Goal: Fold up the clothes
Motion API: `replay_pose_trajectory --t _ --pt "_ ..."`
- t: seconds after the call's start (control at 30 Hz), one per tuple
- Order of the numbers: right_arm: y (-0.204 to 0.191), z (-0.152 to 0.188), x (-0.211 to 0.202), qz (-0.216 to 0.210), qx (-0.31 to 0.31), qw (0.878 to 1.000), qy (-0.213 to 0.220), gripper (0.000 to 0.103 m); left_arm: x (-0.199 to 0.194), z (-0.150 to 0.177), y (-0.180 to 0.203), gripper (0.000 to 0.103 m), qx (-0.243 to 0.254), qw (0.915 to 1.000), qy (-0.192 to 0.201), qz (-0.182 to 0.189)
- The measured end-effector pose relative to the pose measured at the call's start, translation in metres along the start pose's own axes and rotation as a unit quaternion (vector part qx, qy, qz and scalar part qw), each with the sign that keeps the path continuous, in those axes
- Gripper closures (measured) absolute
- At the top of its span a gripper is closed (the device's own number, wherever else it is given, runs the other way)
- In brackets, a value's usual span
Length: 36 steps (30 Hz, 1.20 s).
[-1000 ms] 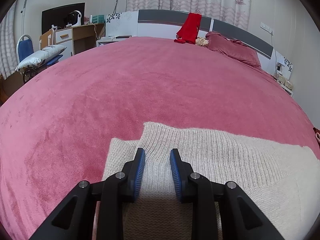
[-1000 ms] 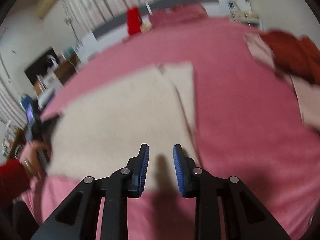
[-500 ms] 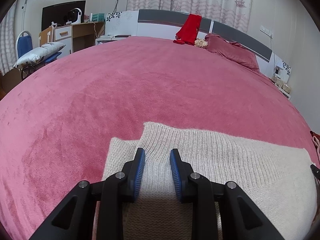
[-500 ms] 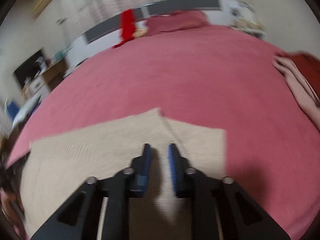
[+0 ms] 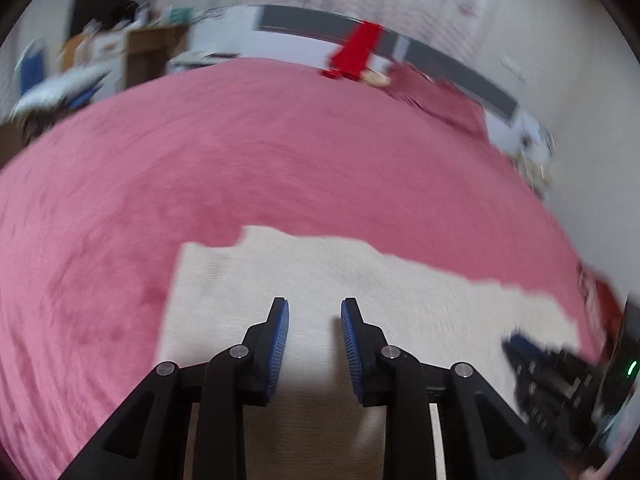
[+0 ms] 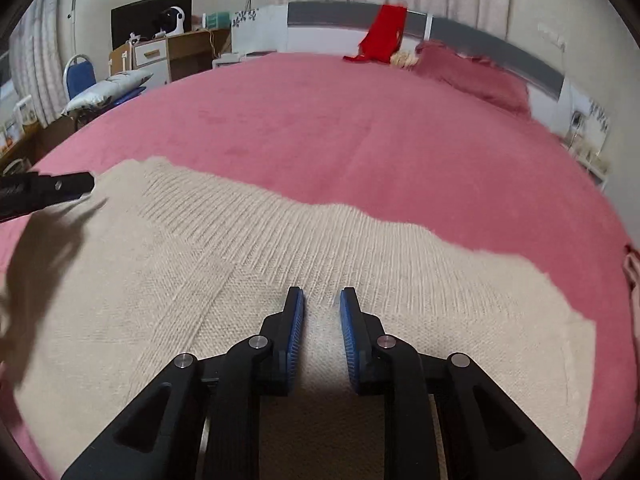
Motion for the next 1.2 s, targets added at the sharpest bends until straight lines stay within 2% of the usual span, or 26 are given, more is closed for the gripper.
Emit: replay_pose_trajectory --t 0.07,0.17,0.23,0.3,0.4,0.5,0.53,0.63,0.7,0.77,0.87,0.9,0.93,1.03,1.13,1.2 --pt "0.002 0.001 0.001 0.001 0.001 1.0 0.007 0.082 0.022 0.001 0.007 0.076 0.025 0.9995 -0.02 -0.008" --pt "0.001 0.001 0.004 0.001 0.001 1.0 0.015 0.082 0.03 -0.003 -0.007 0.075 0.051 0.9983 -0.006 -0.027" --pt "-0.002 0.0 0.009 0.002 0.0 1.0 0.016 0.082 0.024 0.0 -0.029 0.075 0.055 0.9968 0.005 -0.058" --pt "-0.003 0.006 0.006 0.0 0.003 1.0 0.02 0.082 0.016 0.006 -0.052 0.077 0.036 0.997 0.015 -0.066" --pt "-0.017 0.021 -0.016 0.002 0.003 1.0 0.023 0.082 0.005 0.013 -0.073 0.078 -0.003 0.9988 0.016 -0.047" --pt "-0.019 0.025 -0.018 0.005 0.001 1.0 0.024 0.082 -0.007 0.01 -0.079 0.077 0.003 0.9961 0.015 -0.087" --pt "-0.019 0.026 -0.02 0.005 0.002 1.0 0.024 0.082 -0.015 0.003 -0.079 0.078 -0.006 0.9947 0.029 -0.098" --pt "-0.019 0.028 -0.024 0.003 0.004 1.0 0.026 0.082 -0.037 -0.02 -0.053 0.08 -0.027 0.9933 0.091 -0.067" --pt "-0.02 0.028 -0.024 0.003 0.004 1.0 0.027 0.082 -0.034 -0.034 -0.013 0.079 -0.005 0.994 0.106 -0.028" --pt "-0.021 0.028 -0.025 0.004 0.004 1.0 0.028 0.082 -0.006 -0.036 0.035 0.079 0.049 0.996 0.075 -0.004" --pt "-0.02 0.03 -0.026 0.0 0.007 1.0 0.029 0.082 0.039 -0.022 0.065 0.077 0.093 0.9955 0.015 -0.008" --pt "-0.019 0.03 -0.026 -0.002 0.008 1.0 0.029 0.082 0.049 -0.016 0.06 0.076 0.095 0.9952 0.001 -0.026" --pt "-0.019 0.03 -0.026 -0.003 0.009 1.0 0.029 0.082 0.057 -0.01 0.049 0.075 0.081 0.9963 -0.008 -0.028" --pt "-0.019 0.031 -0.025 -0.007 0.011 0.999 0.031 0.082 0.057 -0.011 0.024 0.074 0.034 0.9993 -0.009 -0.009" --pt "-0.018 0.031 -0.025 -0.005 0.008 0.999 0.032 0.082 0.052 -0.015 -0.007 0.076 0.057 0.9967 -0.021 -0.054" --pt "-0.018 0.031 -0.025 -0.004 0.007 0.999 0.033 0.082 0.047 -0.016 -0.024 0.076 0.075 0.9951 -0.034 -0.055"
Point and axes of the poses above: each gripper's, at about its wrist camera, not at the fingertips, and x roughly the way its jaws point, y to its right, z to its underside, the point moved 9 cm from there along x, roughly the way its jaws point, and after that the axes turned 4 degrees about x, right-handed, at the moved point
